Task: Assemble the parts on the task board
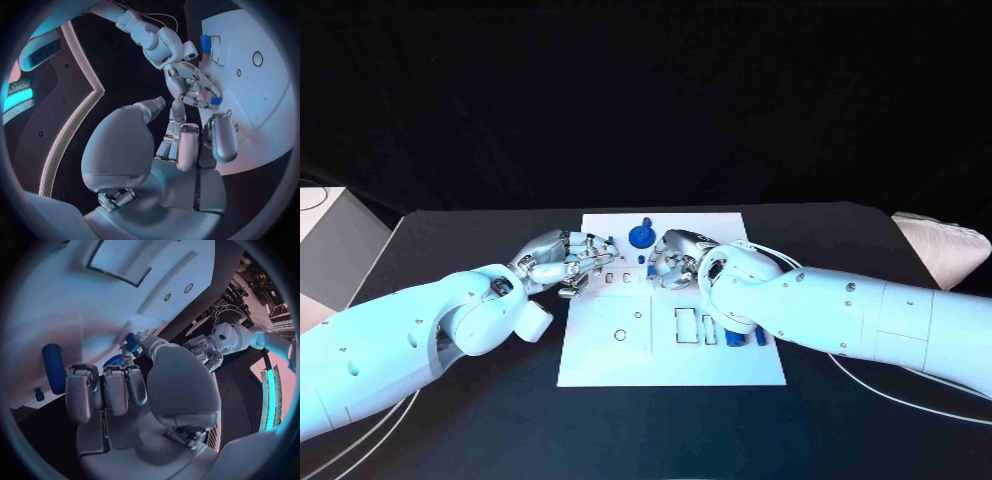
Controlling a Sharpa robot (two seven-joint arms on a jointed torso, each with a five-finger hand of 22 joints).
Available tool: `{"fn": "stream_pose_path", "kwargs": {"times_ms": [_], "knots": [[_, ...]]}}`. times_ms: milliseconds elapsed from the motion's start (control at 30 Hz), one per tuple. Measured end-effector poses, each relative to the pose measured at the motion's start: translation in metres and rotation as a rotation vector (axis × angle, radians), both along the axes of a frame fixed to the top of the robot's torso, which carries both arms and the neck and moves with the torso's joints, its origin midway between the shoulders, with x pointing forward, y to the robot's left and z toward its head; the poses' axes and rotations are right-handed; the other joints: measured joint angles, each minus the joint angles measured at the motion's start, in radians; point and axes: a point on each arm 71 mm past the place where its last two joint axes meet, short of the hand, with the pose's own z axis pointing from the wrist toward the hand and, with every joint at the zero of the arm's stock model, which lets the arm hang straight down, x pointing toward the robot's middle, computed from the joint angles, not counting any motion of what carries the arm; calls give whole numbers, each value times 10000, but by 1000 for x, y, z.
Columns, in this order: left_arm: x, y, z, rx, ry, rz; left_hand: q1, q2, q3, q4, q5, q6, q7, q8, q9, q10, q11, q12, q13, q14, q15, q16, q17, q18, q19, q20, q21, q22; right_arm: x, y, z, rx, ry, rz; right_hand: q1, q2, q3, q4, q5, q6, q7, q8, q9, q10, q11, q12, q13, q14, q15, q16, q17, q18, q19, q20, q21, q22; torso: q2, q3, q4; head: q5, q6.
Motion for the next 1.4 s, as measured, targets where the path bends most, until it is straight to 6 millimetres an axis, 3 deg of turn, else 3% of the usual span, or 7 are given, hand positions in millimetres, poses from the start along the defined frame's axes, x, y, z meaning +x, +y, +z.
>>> {"fn": "stream_pose_path", "kwargs": {"times_ms": [1400], "knots": [[0, 2, -1, 53, 59, 28, 0, 0, 0, 0, 0, 0, 0, 0, -32, 0, 0, -66, -46, 0, 0, 0, 0, 0, 0, 0, -40, -21, -1, 2, 0, -74, -245, 78, -132, -132, -25, -25, 0, -231, 87, 0, -27, -74, 72, -42, -2, 0, 2, 0, 5, 0, 0, 0, 0, 3, -3, -3, -5, 75, -29]]}}
